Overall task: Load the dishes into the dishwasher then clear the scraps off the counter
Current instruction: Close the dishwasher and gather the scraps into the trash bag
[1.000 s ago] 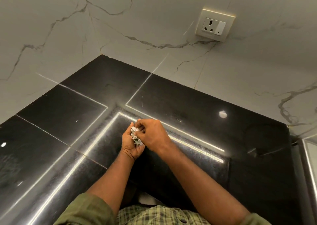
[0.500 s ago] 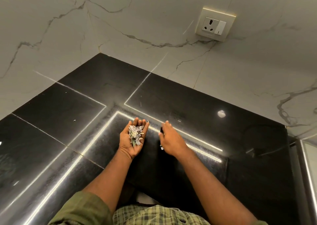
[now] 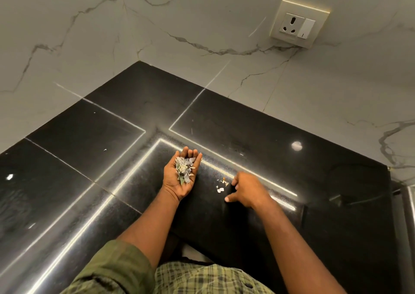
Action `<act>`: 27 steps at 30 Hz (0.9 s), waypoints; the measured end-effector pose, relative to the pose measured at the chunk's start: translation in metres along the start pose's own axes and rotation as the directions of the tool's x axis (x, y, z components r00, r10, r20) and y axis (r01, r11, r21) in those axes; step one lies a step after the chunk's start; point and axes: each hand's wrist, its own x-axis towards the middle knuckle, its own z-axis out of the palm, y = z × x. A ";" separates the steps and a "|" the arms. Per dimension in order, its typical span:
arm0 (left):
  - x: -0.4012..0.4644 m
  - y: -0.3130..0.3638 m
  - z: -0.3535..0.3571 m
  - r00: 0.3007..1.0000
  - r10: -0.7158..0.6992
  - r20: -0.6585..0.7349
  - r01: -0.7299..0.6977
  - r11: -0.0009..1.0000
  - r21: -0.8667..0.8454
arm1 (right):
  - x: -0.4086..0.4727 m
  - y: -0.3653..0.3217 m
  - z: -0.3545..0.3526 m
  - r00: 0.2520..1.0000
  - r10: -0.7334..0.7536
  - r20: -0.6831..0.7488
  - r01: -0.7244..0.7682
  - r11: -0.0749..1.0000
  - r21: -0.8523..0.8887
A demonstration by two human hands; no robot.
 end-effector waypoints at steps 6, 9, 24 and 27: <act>-0.002 0.000 0.000 1.000 0.001 0.003 -0.001 1.000 0.024 | 0.025 -0.039 0.027 0.982 -0.109 -0.156 0.140 0.968 0.207; -0.005 0.001 0.001 1.000 0.013 -0.008 -0.013 0.999 0.036 | 0.022 -0.035 0.023 0.937 -0.133 -0.324 0.218 0.945 0.245; -0.002 0.002 0.000 1.000 0.012 0.003 -0.012 1.000 0.022 | 0.004 -0.045 0.049 0.872 -0.422 -0.247 0.298 0.859 -0.416; -0.003 0.001 0.000 1.000 0.011 -0.002 -0.011 1.000 0.023 | 0.000 -0.053 0.043 0.890 -0.407 -0.205 0.274 0.838 -0.472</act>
